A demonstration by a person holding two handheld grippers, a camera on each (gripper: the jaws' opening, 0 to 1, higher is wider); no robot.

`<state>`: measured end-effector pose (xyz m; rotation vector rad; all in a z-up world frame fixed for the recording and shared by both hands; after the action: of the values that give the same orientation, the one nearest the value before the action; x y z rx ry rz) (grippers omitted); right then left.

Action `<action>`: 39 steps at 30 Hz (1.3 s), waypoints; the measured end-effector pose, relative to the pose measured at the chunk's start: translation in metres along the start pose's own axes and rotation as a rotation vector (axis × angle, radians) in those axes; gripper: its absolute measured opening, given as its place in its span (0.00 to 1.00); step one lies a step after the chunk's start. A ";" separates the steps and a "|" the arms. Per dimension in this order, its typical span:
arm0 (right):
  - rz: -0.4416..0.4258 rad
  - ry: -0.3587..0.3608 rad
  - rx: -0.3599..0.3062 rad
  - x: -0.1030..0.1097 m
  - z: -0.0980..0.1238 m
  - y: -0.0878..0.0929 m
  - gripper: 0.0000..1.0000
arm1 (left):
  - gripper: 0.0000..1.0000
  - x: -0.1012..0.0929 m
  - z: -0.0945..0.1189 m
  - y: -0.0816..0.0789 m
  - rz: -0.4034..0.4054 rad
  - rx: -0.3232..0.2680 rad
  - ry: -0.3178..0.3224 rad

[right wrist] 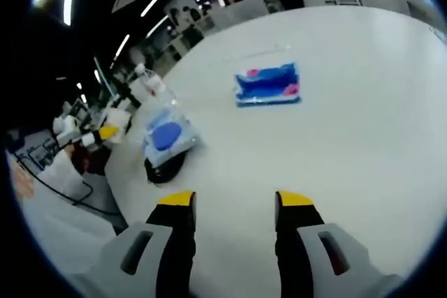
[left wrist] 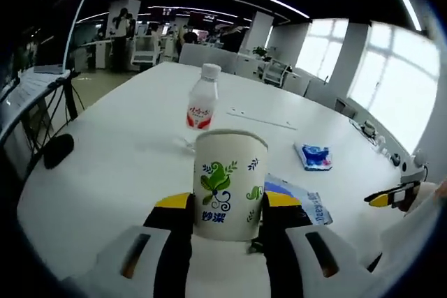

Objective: Arrange the tabletop items into an orderly group along one side of the table until the central work area is clear of visible clutter.

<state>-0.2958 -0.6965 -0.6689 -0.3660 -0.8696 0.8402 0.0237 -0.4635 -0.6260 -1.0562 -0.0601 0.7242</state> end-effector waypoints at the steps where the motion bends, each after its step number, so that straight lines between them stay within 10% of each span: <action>1: -0.023 -0.007 -0.015 0.001 0.001 -0.002 0.43 | 0.38 -0.002 -0.002 0.003 0.033 0.008 0.022; 8: -0.035 -0.034 -0.094 0.008 0.008 -0.025 0.42 | 0.38 -0.038 -0.004 -0.003 0.093 -0.086 0.231; 19: -0.029 -0.148 -0.151 0.034 0.001 -0.043 0.42 | 0.38 -0.097 -0.008 0.001 0.038 -0.052 0.564; 39: -0.047 -0.673 -0.370 0.116 0.004 -0.074 0.49 | 0.36 -0.168 0.010 0.004 0.095 -0.025 0.973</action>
<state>-0.2209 -0.6539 -0.5618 -0.3862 -1.6656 0.7636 -0.1111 -0.5504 -0.5762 -1.3456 0.8203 0.2319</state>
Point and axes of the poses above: the point that each gripper's makers call its tool centre point, and the gripper's own axes: z roughly backward along the fingers, x roughly to its left, y roughly out of its underside, the point moved 7 cm from there along z, roughly backward along the fingers, and after that the axes turned 6 degrees about -y, right-handed, at the moved point
